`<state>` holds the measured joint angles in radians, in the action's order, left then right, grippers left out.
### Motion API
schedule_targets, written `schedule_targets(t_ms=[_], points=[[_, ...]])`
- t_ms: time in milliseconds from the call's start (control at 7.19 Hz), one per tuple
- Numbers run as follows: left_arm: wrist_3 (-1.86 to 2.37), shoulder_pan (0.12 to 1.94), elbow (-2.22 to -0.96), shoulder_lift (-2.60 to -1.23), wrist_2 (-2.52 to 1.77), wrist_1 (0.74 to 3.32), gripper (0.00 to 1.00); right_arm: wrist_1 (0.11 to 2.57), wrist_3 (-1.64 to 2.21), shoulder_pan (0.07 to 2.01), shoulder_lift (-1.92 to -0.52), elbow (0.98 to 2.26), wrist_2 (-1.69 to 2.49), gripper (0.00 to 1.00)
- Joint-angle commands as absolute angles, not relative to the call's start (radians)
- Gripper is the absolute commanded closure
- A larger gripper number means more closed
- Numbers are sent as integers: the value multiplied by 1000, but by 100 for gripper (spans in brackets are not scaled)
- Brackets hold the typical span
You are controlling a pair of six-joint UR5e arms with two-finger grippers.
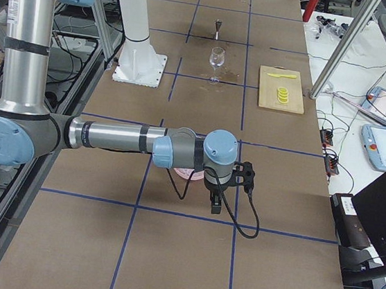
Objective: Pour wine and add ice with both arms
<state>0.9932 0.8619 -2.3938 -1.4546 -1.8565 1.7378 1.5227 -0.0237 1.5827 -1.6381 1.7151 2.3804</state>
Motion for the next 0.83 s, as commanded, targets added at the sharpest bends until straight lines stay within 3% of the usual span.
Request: schedule_targets(t_ms=[0, 417, 695], points=[[1238, 586, -2410, -1385, -1594, 1853, 0, 1523, -15, 1582, -1635, 1717, 2385, 0], [1562, 170, -2405, -1309, -1134, 1844, 0, 1529, 17, 1582, -1635, 1745, 2402, 0], [1630, 73, -2393, -1255, -987, 1838, 0, 1532, 242, 1550, -1655, 1852, 2418, 0]])
